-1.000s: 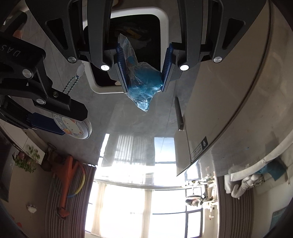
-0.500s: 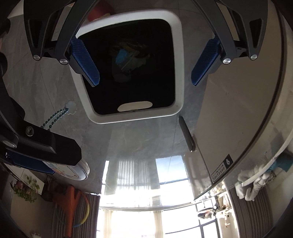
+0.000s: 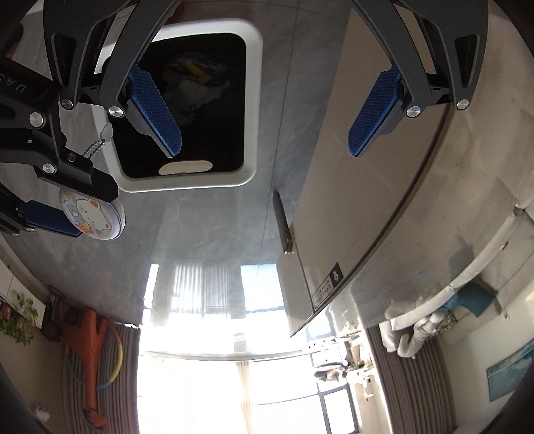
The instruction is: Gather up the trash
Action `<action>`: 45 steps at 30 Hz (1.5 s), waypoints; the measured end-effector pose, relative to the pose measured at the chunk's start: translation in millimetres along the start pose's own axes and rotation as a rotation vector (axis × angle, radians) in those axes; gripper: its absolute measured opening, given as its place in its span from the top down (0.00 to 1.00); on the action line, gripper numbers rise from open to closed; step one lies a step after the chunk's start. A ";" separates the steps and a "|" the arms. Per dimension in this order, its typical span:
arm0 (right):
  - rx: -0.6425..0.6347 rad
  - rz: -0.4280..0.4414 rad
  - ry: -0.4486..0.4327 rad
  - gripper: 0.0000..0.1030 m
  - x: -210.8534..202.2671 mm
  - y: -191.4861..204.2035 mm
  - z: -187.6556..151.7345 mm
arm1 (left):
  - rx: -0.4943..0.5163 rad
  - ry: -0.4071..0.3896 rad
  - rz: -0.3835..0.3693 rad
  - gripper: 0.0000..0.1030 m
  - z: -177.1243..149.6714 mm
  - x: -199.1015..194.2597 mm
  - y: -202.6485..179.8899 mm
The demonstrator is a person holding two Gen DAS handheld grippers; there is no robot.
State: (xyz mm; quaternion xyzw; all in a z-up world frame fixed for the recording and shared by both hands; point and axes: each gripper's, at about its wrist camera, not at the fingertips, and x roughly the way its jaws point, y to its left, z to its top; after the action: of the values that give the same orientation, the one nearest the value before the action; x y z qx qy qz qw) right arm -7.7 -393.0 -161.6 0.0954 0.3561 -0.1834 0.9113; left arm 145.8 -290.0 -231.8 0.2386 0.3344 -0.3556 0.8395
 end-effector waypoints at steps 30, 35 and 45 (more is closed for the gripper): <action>-0.018 -0.093 -0.101 0.04 8.9 31.5 16.7 | -0.301 -0.025 0.038 0.05 -9.5 -34.1 109.9; 0.007 -0.042 -0.114 0.04 2.4 45.1 29.4 | -0.314 -0.047 0.059 0.05 -13.3 -50.3 124.2; -0.058 0.204 -0.188 0.04 -22.6 145.8 95.8 | -0.299 -0.128 0.292 0.05 -26.6 -104.3 183.4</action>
State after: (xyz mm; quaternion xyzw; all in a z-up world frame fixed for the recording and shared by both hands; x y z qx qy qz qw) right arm 94.5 -282.8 -70.1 0.0869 0.2628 -0.0876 0.9569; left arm 219.5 -111.3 -143.3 0.1344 0.2913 -0.1912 0.9277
